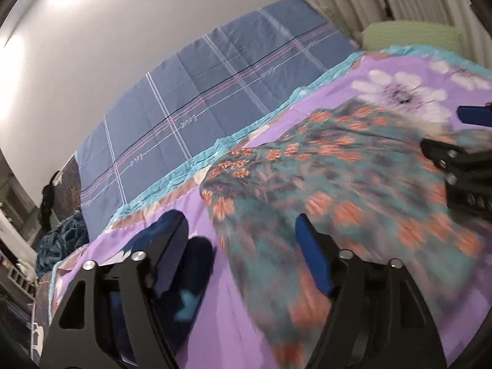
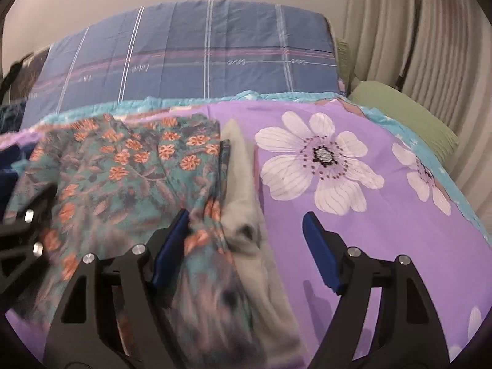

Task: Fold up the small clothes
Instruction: 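Carry the shirt onto the folded clothes stack and open both tools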

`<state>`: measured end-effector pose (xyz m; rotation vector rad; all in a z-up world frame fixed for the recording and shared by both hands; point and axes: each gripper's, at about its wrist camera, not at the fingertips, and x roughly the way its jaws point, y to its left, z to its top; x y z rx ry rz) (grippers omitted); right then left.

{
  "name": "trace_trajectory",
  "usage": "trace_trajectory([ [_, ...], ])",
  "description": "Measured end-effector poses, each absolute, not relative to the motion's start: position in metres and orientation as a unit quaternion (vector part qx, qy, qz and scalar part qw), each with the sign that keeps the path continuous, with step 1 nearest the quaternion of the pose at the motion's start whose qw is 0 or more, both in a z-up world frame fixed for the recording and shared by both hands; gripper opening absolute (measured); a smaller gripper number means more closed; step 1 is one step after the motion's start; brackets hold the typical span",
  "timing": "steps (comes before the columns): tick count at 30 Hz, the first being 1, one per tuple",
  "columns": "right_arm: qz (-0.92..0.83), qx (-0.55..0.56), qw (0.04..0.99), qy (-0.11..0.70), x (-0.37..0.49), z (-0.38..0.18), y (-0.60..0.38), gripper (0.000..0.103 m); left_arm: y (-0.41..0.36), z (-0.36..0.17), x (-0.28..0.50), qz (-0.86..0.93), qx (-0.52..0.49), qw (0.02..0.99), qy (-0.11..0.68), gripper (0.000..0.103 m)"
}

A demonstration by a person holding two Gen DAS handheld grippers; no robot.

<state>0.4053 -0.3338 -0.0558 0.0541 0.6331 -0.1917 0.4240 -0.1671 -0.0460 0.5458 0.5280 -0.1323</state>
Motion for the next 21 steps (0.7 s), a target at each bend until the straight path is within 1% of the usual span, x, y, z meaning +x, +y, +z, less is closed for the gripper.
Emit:
trace_trajectory([
  [1,-0.096,0.04,0.949,0.296,0.39,-0.051,-0.335,0.076,-0.162,-0.04,0.411,-0.077,0.255,0.931,0.252,0.077],
  [2,-0.095,0.052,0.953,0.283,0.368,-0.047,-0.336,0.076,-0.151,-0.032,0.387,-0.088,0.235,0.94,0.232,0.084],
  [3,-0.087,0.056,0.955,0.278,0.35,-0.043,-0.335,0.076,-0.145,-0.03,0.373,-0.091,0.223,0.945,0.22,0.089],
  [4,-0.073,0.057,0.957,0.276,0.328,-0.04,-0.333,0.076,-0.137,-0.028,0.356,-0.092,0.211,0.95,0.212,0.097],
  [5,-0.063,0.058,0.958,0.274,0.305,-0.036,-0.332,0.076,-0.133,-0.026,0.345,-0.095,0.202,0.952,0.21,0.1],
  [6,-0.056,0.06,0.959,0.271,0.285,-0.033,-0.331,0.076,-0.125,-0.025,0.328,-0.101,0.183,0.955,0.212,0.1],
  [7,-0.053,0.061,0.96,0.269,0.273,-0.031,-0.331,0.078,-0.12,-0.024,0.316,-0.106,0.168,0.956,0.216,0.102],
  [11,-0.047,0.091,0.966,0.235,0.194,-0.013,-0.337,0.085,-0.103,-0.013,0.259,-0.12,0.11,0.962,0.221,0.102],
  [15,-0.054,0.093,0.974,0.201,0.132,0.01,-0.335,0.087,-0.102,0.003,0.208,-0.121,0.115,0.963,0.213,0.102],
  [18,-0.027,0.082,0.973,0.216,0.098,0.024,-0.325,0.087,-0.1,0.019,0.168,-0.131,0.108,0.965,0.201,0.102],
  [21,-0.044,0.057,0.976,0.204,0.065,0.034,-0.313,0.089,-0.092,0.035,0.131,-0.135,0.075,0.968,0.197,0.102],
])
